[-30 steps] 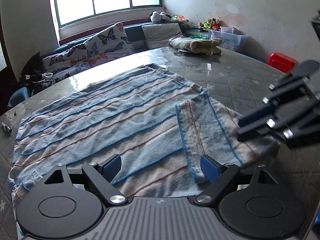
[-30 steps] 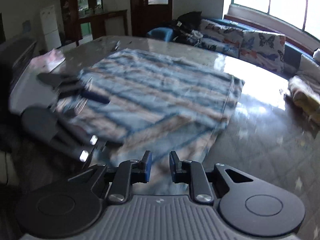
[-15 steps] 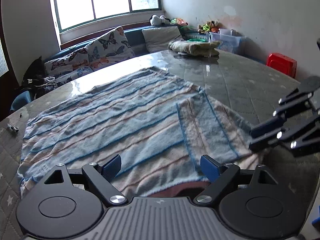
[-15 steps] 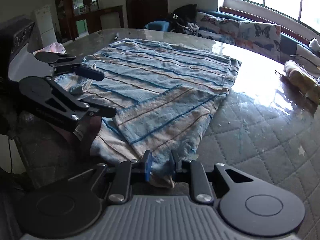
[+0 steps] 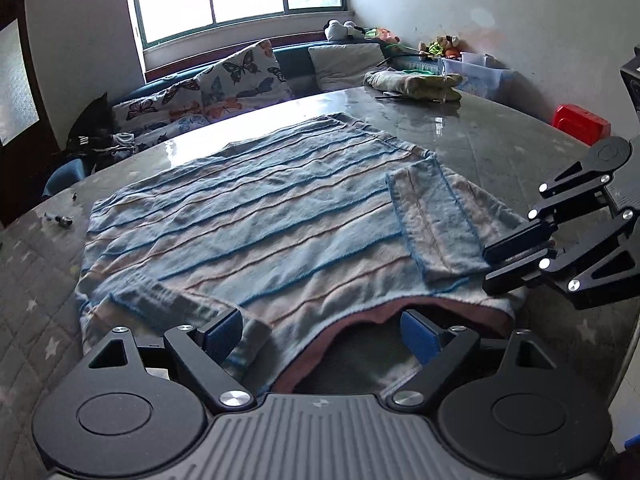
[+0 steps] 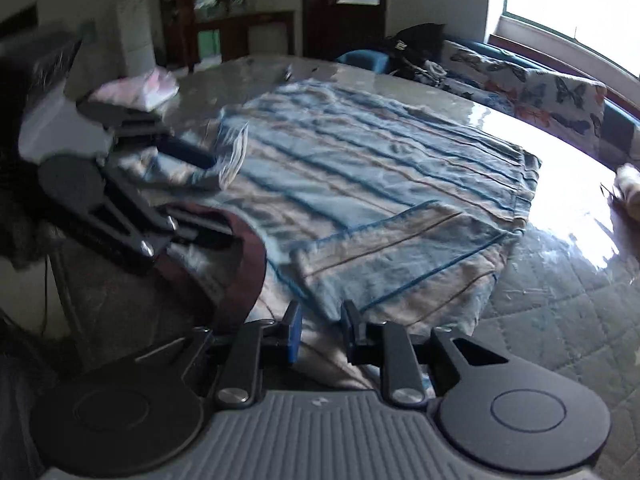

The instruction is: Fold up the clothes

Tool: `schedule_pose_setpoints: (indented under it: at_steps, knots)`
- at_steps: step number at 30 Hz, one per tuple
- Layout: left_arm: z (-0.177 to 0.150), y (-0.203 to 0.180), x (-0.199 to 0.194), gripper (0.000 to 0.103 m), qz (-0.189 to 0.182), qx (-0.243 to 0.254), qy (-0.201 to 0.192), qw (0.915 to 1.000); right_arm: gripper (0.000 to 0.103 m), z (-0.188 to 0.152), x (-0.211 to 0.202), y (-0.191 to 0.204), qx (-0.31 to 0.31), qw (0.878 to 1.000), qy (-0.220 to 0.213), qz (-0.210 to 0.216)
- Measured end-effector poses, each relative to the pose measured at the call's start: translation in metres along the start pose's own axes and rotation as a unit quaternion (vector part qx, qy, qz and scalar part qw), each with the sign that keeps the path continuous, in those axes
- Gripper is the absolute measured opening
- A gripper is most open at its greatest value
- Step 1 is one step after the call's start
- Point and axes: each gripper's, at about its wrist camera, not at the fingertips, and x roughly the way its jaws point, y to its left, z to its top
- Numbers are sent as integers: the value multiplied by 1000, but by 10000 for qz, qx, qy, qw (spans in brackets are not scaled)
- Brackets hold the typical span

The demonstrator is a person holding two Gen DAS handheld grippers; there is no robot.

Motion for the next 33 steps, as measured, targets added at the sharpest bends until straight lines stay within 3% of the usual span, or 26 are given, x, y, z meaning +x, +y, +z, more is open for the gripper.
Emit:
schedule_pose_setpoints:
  at_steps: [6, 10, 20, 23, 33]
  knots:
    - [-5, 8, -13, 88, 74, -139, -17, 9999, 23, 8, -7, 9, -181, 9995, -136, 199]
    - [-13, 16, -20, 88, 205, -92, 93, 9997, 23, 6, 0, 18, -331, 9986, -6, 423]
    - [-31, 37, -36, 88, 565, -294, 255, 9976, 25, 5, 1, 16, -307, 9985, 1, 444]
    - [-33, 42, -41, 88, 625, -354, 247, 9971, 30, 6, -1, 16, -286, 9987, -38, 426]
    - [-48, 39, -50, 89, 1118, -136, 409, 9928, 33, 3, 0, 15, -262, 9987, 24, 443]
